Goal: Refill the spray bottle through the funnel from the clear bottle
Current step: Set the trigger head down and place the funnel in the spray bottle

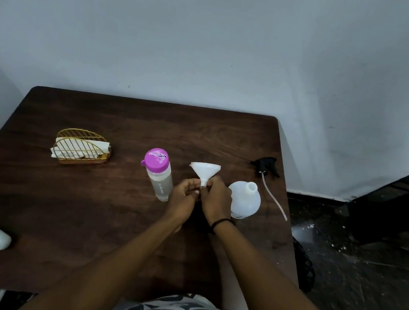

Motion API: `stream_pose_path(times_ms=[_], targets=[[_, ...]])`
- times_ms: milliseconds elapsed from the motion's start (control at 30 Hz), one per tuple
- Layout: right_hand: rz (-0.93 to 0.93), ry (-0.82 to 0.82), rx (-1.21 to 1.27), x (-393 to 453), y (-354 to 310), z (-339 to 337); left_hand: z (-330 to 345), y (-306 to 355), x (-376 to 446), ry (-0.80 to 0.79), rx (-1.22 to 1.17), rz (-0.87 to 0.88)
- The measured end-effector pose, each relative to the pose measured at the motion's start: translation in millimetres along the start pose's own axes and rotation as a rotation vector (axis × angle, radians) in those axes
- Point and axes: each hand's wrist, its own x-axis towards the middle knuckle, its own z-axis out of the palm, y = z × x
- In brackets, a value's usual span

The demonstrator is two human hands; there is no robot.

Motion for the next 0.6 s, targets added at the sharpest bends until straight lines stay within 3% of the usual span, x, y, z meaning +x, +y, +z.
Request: stream_pose_path(times_ms=[200,400,600], targets=[[-0.136,0.084,0.035,-15.5,-11.9,-17.3,5.2,19.1,-7.3,0.084,-0.149,0.043],[-0.249,0.134,0.12,-30.6,-17.4,-48.0,7.7,49.7,-15.9,-0.085,-0.184,0.132],[-0.294,0.144,0.194,-31.4,-14.1,-97.6,32.2,79.3,-19.8,-0.124,-0.075,0.239]])
